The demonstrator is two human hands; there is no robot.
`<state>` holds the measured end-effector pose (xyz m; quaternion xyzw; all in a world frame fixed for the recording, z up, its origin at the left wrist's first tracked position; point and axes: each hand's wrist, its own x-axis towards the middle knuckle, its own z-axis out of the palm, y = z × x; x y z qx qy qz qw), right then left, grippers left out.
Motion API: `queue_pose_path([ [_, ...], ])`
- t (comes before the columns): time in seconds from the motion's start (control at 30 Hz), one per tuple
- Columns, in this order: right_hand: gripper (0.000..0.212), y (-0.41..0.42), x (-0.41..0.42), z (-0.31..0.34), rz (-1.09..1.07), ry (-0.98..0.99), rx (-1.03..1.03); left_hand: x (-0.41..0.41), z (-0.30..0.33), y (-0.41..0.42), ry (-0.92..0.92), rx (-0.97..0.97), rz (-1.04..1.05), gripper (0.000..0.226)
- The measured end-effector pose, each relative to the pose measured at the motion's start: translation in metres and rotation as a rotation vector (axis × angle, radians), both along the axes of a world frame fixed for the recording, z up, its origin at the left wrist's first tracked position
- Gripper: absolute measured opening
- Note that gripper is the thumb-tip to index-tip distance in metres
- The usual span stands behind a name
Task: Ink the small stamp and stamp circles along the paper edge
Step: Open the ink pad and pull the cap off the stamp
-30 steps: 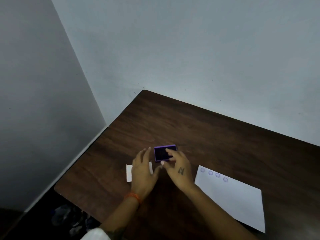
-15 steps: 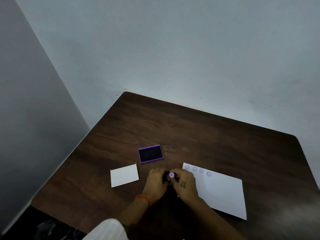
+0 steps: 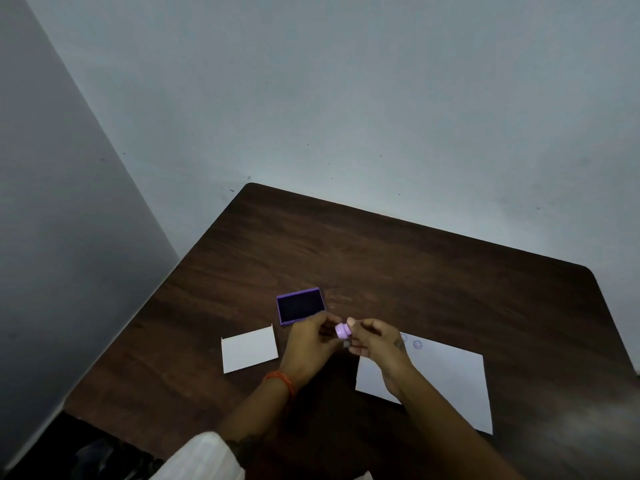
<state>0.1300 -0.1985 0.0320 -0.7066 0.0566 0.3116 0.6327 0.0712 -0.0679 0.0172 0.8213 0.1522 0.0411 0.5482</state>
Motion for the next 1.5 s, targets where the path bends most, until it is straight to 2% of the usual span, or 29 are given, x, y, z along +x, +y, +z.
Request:
queue_pose_path([
  [0.23, 0.025, -0.007, 0.003, 0.006, 0.107, -0.044, 0.086, -0.002, 0.006, 0.004, -0.013, 0.004, 0.01, 0.022],
  [0.33, 0.022, -0.008, 0.002, 0.007, 0.104, -0.049, 0.045, -0.001, 0.009, 0.002, -0.031, 0.038, -0.014, 0.018],
  [0.5, 0.022, -0.014, 0.006, 0.007, 0.107, -0.022, 0.105, 0.002, 0.008, 0.0, -0.031, 0.04, -0.014, 0.02],
  [0.63, 0.01, -0.014, 0.007, 0.006, 0.1, -0.013, 0.074, 0.004, 0.006, -0.001, -0.014, 0.044, -0.023, 0.022],
  [0.73, 0.016, -0.019, 0.013, 0.007, 0.01, 0.113, 0.164, 0.005, 0.002, 0.001, 0.015, -0.012, -0.012, 0.022],
  [0.83, 0.02, -0.026, 0.016, 0.011, -0.105, 0.321, 0.358, 0.005, -0.006, 0.003, 0.076, -0.133, 0.038, 0.025],
  [0.97, 0.025, -0.032, 0.015, 0.015, -0.186, 0.49, 0.551, 0.007, -0.016, 0.002, 0.218, -0.273, 0.082, 0.026],
  [1.17, 0.022, -0.033, 0.014, 0.017, -0.165, 0.542, 0.653, 0.004, -0.033, 0.003, 0.234, -0.026, -0.074, 0.025],
  [1.27, 0.023, -0.032, 0.016, 0.018, -0.157, 0.538, 0.669, 0.007, -0.035, 0.004, 0.233, 0.149, -0.122, 0.035],
  [1.4, 0.026, -0.029, 0.017, 0.02, -0.15, 0.537, 0.693, 0.008, -0.031, 0.012, 0.154, 0.204, -0.013, 0.045],
  [1.5, 0.023, -0.025, 0.019, 0.02, -0.169, 0.513, 0.691, 0.007, -0.025, 0.033, 0.044, 0.374, 0.11, 0.048],
])
